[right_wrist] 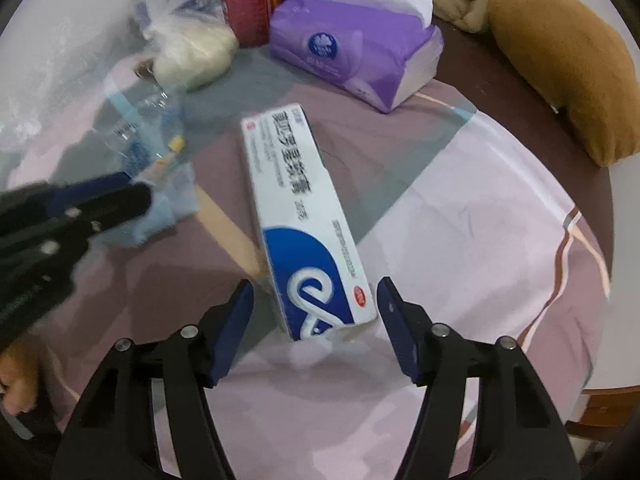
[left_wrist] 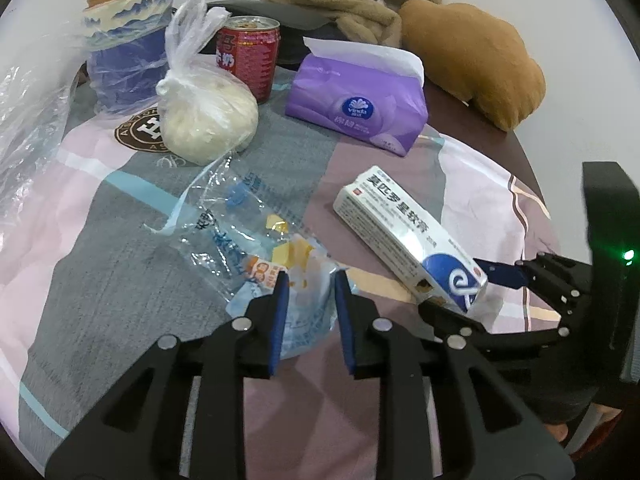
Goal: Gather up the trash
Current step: 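Grasp the white ointment box with the right gripper while the left gripper grasps the clear plastic wrapper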
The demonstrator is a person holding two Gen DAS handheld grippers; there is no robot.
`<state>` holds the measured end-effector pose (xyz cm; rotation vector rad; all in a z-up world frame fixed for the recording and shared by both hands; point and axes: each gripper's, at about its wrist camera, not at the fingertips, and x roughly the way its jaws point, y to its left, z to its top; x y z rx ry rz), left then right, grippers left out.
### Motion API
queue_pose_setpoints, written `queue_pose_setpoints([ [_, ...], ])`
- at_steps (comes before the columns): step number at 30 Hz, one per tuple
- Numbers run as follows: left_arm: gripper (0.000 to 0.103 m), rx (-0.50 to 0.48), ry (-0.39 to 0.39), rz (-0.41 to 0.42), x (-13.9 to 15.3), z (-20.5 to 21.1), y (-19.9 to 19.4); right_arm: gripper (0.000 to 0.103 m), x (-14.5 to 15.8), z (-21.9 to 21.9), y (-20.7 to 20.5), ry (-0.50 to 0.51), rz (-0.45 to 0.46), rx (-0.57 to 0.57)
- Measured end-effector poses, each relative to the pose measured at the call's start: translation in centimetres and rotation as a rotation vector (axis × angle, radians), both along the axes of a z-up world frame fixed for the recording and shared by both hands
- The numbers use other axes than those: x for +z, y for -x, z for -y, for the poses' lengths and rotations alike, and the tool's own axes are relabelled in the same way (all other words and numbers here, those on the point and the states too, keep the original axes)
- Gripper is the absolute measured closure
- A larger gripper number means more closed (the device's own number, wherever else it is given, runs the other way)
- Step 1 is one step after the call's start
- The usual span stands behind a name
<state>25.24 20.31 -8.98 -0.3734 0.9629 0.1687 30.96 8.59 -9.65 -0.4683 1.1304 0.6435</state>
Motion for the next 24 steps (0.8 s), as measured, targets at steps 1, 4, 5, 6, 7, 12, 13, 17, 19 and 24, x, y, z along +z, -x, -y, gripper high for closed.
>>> queue_pose_setpoints([
  [1,0.078,0.003,0.004,0.0,0.0,-0.1,0.0,0.033,0.1,0.1,-0.2,-0.008,-0.001,-0.006],
  [4,0.078,0.014,0.019,-0.004,-0.1,-0.4,0.1,0.032,0.1,-0.4,-1.2,-0.018,-0.007,-0.022],
  [5,0.078,0.016,0.02,-0.006,-0.1,-0.4,0.1,0.032,-0.1,-0.7,-1.6,-0.015,-0.009,-0.026],
  [6,0.078,0.018,0.016,-0.008,-0.1,-0.4,0.1,0.032,-0.3,-0.7,-2.0,-0.011,-0.008,-0.027],
  [7,0.078,0.018,0.013,-0.011,-0.2,-0.4,0.1,0.032,-0.6,-1.0,-1.7,-0.001,-0.003,-0.029],
  [12,0.078,0.016,0.004,-0.019,-0.3,-0.2,0.0,0.033,-1.4,-2.1,-1.2,0.034,0.032,-0.024],
  [13,0.078,0.018,0.002,-0.022,-0.3,-0.2,-0.1,0.038,-1.4,-2.2,-1.1,0.032,0.034,-0.021],
  [17,0.086,0.013,-0.01,-0.028,-0.5,0.0,-0.2,0.056,-1.2,-2.6,-0.1,0.039,0.038,-0.018],
  [19,0.089,-0.001,-0.012,-0.033,-0.6,0.2,-0.3,0.057,-1.2,-2.7,0.5,0.045,0.039,-0.022],
  [24,0.095,-0.018,-0.033,-0.012,-0.3,0.7,-0.2,0.058,-0.2,-0.5,2.9,0.05,0.074,-0.074],
])
